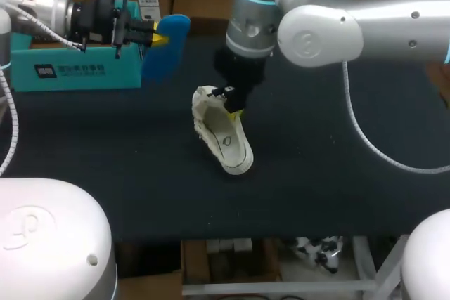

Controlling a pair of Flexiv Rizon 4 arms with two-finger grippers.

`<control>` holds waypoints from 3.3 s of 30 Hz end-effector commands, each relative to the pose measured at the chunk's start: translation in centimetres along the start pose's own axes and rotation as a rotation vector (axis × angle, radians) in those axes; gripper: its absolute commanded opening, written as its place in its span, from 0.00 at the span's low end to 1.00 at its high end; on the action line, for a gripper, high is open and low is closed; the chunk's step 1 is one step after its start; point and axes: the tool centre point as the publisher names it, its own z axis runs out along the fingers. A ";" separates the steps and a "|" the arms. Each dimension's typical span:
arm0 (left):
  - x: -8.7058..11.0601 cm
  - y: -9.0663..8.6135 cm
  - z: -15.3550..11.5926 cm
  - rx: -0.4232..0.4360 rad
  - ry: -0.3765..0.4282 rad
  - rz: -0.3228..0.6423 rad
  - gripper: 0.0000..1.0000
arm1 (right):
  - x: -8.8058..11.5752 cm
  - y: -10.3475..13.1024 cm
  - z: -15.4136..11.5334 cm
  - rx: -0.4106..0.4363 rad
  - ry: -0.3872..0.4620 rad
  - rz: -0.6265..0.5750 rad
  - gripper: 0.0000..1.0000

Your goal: Open the shoe tongue, take the insole out of the shoe, put the insole back into the shoe, and pack the shoe into the shoebox

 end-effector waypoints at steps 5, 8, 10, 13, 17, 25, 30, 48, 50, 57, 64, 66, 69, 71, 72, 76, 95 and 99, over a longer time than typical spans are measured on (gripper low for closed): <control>-3.2 1.2 1.1 0.057 0.208 -0.003 0.00 | -0.4 -0.5 0.2 -0.113 0.009 0.069 0.00; -3.5 1.3 1.2 0.061 0.214 -0.004 0.00 | -0.6 -0.6 0.4 -0.111 0.017 0.096 0.00; -3.6 1.3 1.3 0.065 0.218 -0.004 0.00 | -1.3 -0.9 0.5 -0.115 0.024 0.103 0.00; -3.6 1.3 1.4 0.069 0.222 0.000 0.00 | -1.9 -1.0 0.8 -0.114 0.036 0.112 0.00; -3.5 1.3 1.6 0.068 0.224 0.005 0.00 | -2.8 -1.1 1.2 -0.115 0.062 0.109 0.00; -2.9 0.4 1.9 0.085 0.243 0.008 0.00 | -3.7 -1.0 0.9 -0.112 0.077 0.091 1.00; -1.6 -1.1 1.8 0.113 0.228 -0.032 0.00 | -3.7 -1.6 -0.1 -0.110 0.070 0.086 1.00; 6.3 -8.7 3.5 0.217 0.157 -0.249 0.00 | -3.9 -3.1 -1.2 -0.130 0.086 0.097 1.00; 7.3 -9.7 4.3 0.214 0.152 -0.293 0.00 | -3.9 -3.1 -1.2 -0.130 0.086 0.097 1.00; 8.6 -11.1 4.6 0.173 0.186 -0.406 0.00 | -3.9 -3.1 -1.2 -0.130 0.086 0.097 1.00; 8.6 -11.1 4.6 0.173 0.186 -0.406 0.00 | -4.3 -3.6 -1.5 -0.141 0.113 0.091 1.00; 8.6 -11.1 4.6 0.173 0.186 -0.406 0.00 | -4.8 -4.5 -2.2 -0.153 0.185 0.114 1.00; 8.6 -11.1 4.6 0.173 0.186 -0.406 0.00 | -5.3 -5.6 -3.3 -0.164 0.288 0.169 1.00; 8.6 -11.1 4.6 0.173 0.186 -0.406 0.00 | -5.5 -6.2 -3.9 -0.161 0.321 0.224 1.00; 8.6 -11.1 4.6 0.173 0.186 -0.406 0.00 | -5.5 -6.5 -4.2 -0.158 0.383 0.242 1.00; 8.6 -11.1 4.6 0.173 0.186 -0.406 0.00 | -5.1 -7.4 -5.3 -0.150 0.473 0.344 1.00; 9.1 -11.3 6.6 0.357 0.285 -0.476 0.00 | -4.1 -7.7 -5.9 -0.165 0.562 0.357 1.00; 9.5 -11.7 7.6 0.396 0.265 -0.486 0.00 | -4.1 -7.7 -6.1 -0.173 0.591 0.381 1.00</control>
